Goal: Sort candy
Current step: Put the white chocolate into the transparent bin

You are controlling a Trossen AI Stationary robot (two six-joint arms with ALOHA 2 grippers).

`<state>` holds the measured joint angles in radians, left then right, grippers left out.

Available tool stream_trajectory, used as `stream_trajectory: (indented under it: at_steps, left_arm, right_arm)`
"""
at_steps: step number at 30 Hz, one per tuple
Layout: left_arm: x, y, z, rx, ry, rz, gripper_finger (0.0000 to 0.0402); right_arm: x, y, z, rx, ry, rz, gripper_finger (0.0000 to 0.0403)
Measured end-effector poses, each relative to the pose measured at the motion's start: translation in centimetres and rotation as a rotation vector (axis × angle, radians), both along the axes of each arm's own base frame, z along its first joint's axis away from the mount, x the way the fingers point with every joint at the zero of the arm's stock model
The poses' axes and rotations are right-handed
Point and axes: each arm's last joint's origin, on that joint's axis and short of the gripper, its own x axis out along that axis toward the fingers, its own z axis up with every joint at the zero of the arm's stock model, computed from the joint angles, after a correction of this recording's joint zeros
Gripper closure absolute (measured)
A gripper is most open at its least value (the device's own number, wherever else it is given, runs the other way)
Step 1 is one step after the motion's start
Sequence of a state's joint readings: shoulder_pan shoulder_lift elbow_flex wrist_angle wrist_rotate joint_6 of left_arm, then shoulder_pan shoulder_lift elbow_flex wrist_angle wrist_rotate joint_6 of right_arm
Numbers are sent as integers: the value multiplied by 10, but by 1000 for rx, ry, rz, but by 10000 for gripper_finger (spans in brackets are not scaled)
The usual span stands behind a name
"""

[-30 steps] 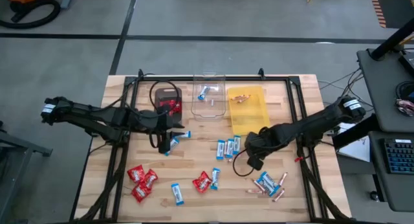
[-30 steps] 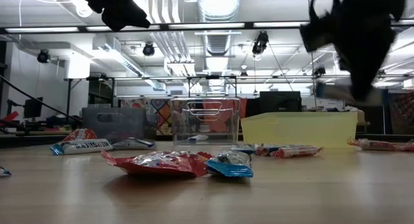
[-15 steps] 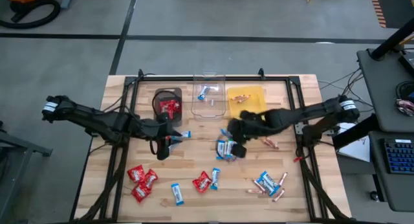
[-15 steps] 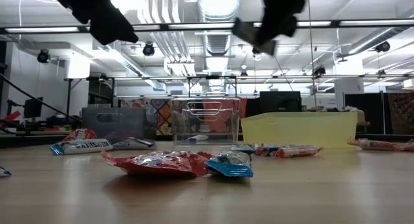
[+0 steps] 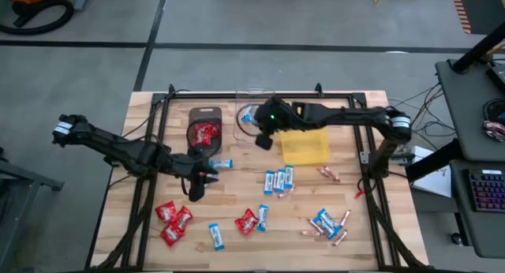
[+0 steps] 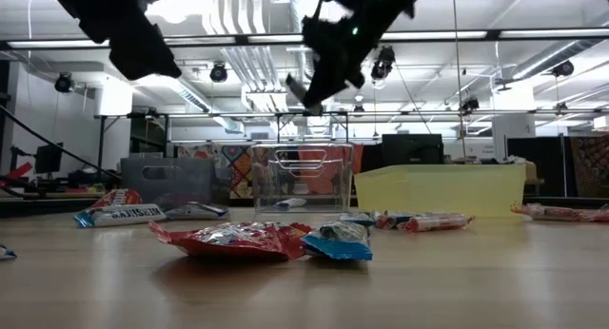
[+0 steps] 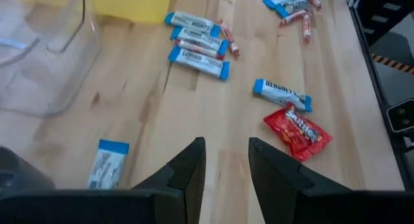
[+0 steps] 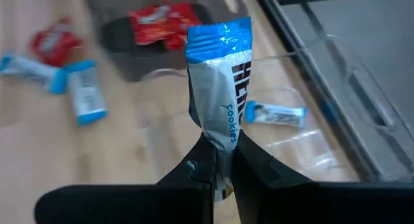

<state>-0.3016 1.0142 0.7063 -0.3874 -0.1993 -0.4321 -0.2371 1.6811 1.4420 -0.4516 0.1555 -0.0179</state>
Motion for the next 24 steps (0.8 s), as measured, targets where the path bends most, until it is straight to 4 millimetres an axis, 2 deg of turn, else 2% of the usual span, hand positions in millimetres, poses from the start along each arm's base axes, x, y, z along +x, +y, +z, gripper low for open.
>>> stream_trajectory:
  at_steps: [8,14,19,24]
  left_arm:
    - [-2,-2,-4,-10,22,2,300]
    - [-2,-2,-4,-10,23,0,300]
    - [-3,-3,-4,-10,26,-4,300]
    - [-3,-3,-4,-8,28,-4,300]
  right_arm:
    - [18,-54,-36,-49,45,-59,380]
    - [20,-89,-47,-57,62,-118,380]
    - [15,-107,-52,-81,93,-128,371]
    - [11,-113,-59,-75,128,-133,364]
